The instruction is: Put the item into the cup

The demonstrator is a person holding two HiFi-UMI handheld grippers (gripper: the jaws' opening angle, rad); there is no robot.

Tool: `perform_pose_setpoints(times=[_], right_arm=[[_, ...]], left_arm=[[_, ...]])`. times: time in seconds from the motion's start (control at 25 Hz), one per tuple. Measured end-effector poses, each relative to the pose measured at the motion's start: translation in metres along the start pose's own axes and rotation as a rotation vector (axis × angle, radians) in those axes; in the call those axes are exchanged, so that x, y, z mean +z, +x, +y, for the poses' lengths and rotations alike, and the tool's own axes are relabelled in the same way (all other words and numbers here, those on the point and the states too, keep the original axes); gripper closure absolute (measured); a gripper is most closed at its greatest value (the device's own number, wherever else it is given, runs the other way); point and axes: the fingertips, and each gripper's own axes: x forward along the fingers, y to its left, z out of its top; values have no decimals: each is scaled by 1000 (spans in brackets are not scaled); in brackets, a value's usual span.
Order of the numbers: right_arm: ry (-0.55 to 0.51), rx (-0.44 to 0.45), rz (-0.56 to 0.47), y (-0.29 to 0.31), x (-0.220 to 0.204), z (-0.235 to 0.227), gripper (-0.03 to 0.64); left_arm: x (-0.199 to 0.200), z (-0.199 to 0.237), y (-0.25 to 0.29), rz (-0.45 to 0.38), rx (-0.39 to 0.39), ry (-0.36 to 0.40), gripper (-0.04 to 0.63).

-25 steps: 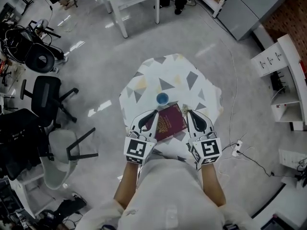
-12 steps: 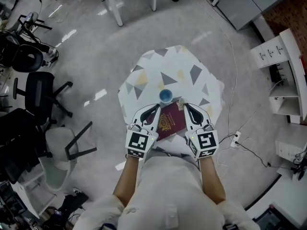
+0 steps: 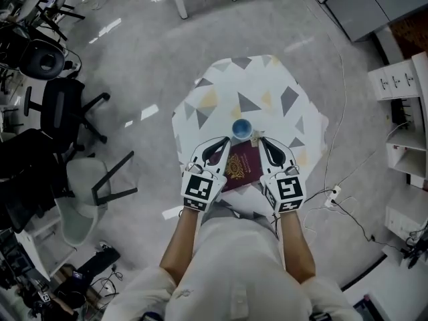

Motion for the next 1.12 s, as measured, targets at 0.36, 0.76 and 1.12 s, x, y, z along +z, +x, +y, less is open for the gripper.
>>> perform_pose_setpoints(times=[0.36,0.76,1.12], right_arm=[[11,55,43,22,-20,-9,612],[24,96,86,46,-36,-7,612],[29,122,127,67,-50,-4,612]], left_arm=[[-21,1,14,36,39,-28,583],[-39,5,28,66,43,-61,583],[-52,12,38,90,45,-83,583]])
